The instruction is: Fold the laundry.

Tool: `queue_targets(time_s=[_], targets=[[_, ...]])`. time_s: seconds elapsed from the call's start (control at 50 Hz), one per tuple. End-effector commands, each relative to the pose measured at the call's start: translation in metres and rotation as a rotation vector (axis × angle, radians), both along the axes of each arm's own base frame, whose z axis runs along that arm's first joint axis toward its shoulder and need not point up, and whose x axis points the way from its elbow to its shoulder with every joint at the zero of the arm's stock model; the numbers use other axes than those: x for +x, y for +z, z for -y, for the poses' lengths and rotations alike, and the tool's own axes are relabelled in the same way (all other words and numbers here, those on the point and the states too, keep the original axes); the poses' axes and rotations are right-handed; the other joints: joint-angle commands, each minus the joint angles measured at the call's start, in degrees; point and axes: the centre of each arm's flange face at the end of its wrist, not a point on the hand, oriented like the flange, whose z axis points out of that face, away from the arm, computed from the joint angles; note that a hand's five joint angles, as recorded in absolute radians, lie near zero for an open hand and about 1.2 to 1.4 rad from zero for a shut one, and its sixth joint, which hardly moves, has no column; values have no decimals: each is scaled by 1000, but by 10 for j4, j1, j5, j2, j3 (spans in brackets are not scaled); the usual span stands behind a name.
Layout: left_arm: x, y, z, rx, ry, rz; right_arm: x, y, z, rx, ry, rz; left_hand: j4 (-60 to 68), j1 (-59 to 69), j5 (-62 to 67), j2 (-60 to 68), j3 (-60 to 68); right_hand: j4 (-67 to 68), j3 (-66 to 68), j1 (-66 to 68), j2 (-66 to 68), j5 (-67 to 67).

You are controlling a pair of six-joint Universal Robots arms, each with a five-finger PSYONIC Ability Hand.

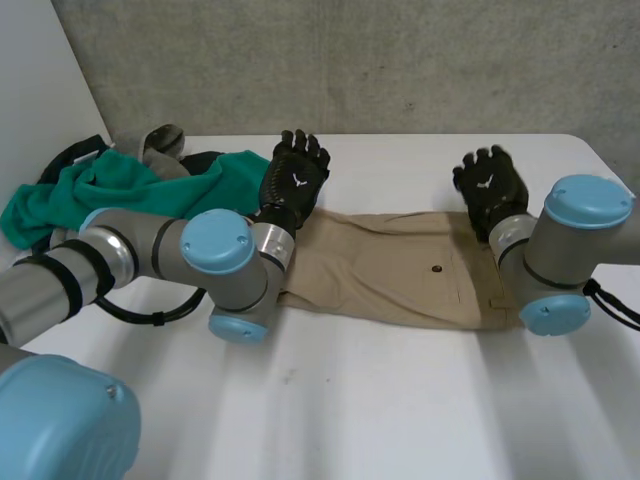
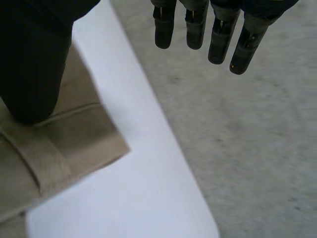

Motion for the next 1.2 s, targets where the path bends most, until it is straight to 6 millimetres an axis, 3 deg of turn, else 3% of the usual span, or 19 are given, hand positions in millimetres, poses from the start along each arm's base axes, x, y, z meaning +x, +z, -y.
queue_targets(time_s=[0.02, 0.1, 0.16, 0.24, 0.36, 0.44, 0.5, 0.52, 0.58, 0.66, 0.74, 0.86, 0.92, 0.94, 1.02, 1.08, 1.2], targets=[[14, 33, -22, 49, -11, -77, -17, 54, -29, 82, -55, 155, -17, -8, -26, -17, -21, -34, -23, -17, -27, -38], [22, 36, -40, 93, -19, -68, -26, 60, -58, 249, -74, 169, -17, -8, -26, -17, -21, -34, -23, -17, -27, -38], [29, 39, -52, 119, -23, -68, -34, 45, -81, 425, -96, 164, -17, -8, -26, -17, -21, -34, -23, -17, -27, -38], [41, 36, -71, 183, -29, -74, -51, 22, -94, 565, -129, 173, -17, -8, -26, -17, -21, -34, -23, -17, -27, -38], [49, 25, -87, 261, -36, -89, -56, 3, -100, 605, -73, 202, -16, -7, -25, -16, -20, -34, -23, -17, -27, -38], [51, 21, -89, 271, -33, -82, -60, -10, -91, 584, -91, 202, -16, -7, -25, -16, -20, 124, 136, 142, 132, 120], [52, 21, -88, 272, -31, -81, -66, -21, -83, 577, -121, 199, -16, -7, -25, -16, -20, 592, 604, 610, 600, 589], [53, 21, -88, 273, -30, -81, -69, -20, -80, 570, -133, 201, -16, -7, -25, -16, -20, 665, 677, 682, 672, 661], [55, 28, -89, 263, -28, -90, -84, -11, -73, 528, -175, 203, -16, -7, -25, -16, -20, 666, 677, 683, 673, 662], [59, 37, -93, 253, -27, -100, -98, 24, -76, 415, -175, 129, -16, -7, -25, -16, -20, 666, 677, 683, 673, 662], [64, 44, -99, 248, -28, -105, -118, 43, -73, 334, -208, 27, -16, -7, -25, -16, -20, 666, 677, 683, 673, 662], [75, 50, -108, 253, -18, -106, -124, 54, -65, 241, -190, -155, -17, -8, -26, -17, -21, 666, 677, 683, 673, 662], [81, 50, -108, 259, -7, -105, -107, 64, -65, 157, -115, -231, -17, -8, -26, -17, -21, 666, 677, 683, 673, 662], [82, 50, -108, 258, -3, -106, -82, 70, -71, 105, -20, -254, -17, -8, -26, -17, -21, 666, 677, 683, 673, 662], [85, 48, -108, 267, 5, -100, -16, 78, -100, -17, 254, -277, -17, -8, -26, -17, -21, 666, 677, 683, 673, 662], [86, 47, -107, 269, 11, -100, 12, 73, -113, -56, 385, -267, -17, -8, -26, -17, -21, 666, 677, 683, 673, 662], [89, 46, -104, 274, 20, -106, 72, 41, -148, -92, 687, -254, -17, -8, -26, -17, -21, 666, 677, 683, 673, 662]])
